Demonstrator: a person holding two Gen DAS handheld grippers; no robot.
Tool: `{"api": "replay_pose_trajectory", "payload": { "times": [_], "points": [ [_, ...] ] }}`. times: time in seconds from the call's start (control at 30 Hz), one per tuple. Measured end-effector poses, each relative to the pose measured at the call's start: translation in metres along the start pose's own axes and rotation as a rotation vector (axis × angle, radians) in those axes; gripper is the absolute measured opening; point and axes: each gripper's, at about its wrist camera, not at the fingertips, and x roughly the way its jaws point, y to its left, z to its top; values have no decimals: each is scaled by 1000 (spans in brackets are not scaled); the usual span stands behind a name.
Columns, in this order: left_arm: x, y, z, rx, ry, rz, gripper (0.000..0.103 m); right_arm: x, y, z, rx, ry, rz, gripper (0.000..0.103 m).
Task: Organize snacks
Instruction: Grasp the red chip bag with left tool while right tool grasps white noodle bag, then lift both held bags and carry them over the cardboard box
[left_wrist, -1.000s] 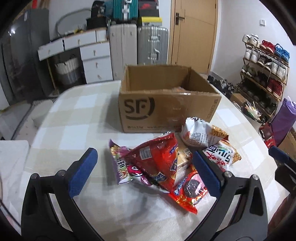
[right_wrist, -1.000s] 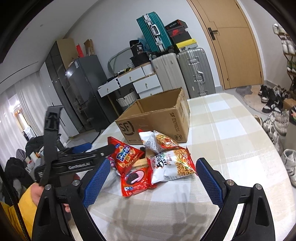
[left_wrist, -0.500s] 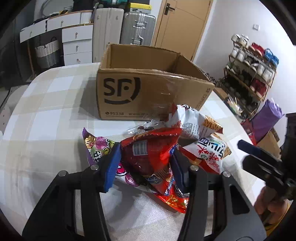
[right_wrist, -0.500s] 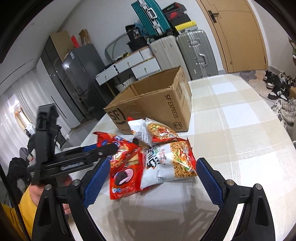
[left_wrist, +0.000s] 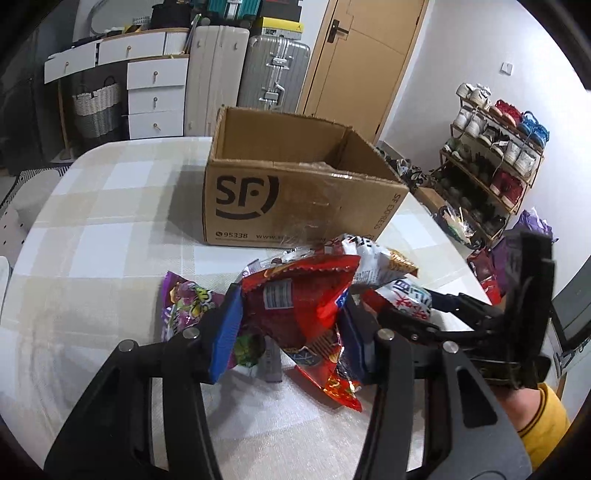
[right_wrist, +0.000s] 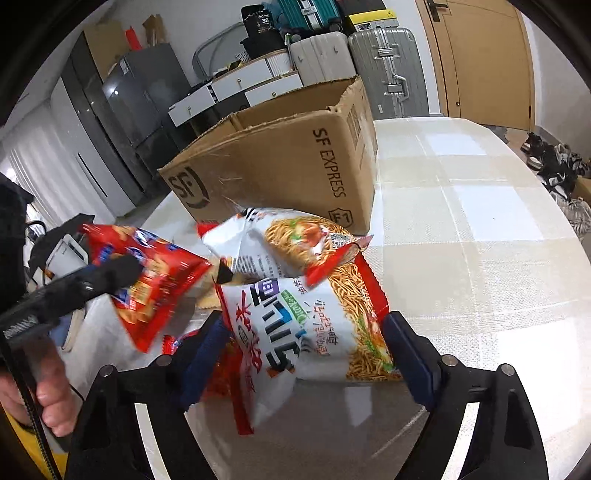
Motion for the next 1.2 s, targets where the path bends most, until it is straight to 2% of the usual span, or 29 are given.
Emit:
{"api": "replay_pose_trajectory", "payload": {
  "times": [0.13,0.2,0.3,0.43,0.67,0.93,1.03,1.2],
  "points": [
    [-27,-1,-2,-16,-25,0,47,-4,0,-2,-17,-8,-3,78],
    [-39,0,-6,-22,-38,-1,47,-10,-1,-4,-8,-17,23,73],
    [-63,0,-10,-32,-60,-1,47,-20,-1,-10,19,-17,51,71],
    [-96,-1,-16,-36,-94,-3,47,-44,1,-17,48,-62,80,71],
    [-161,-8,-31,-45,-147,1,47,-114,17,-21,68,-179,161,71],
    [-233,-20,-58,-51,-196,8,47,-195,63,-27,12,-325,213,71],
    [-260,-26,-70,-63,-228,45,47,-220,78,-30,-9,-375,233,71],
    [-296,-38,-87,-52,-262,39,47,-250,91,-36,-12,-427,272,71]
  ]
}}
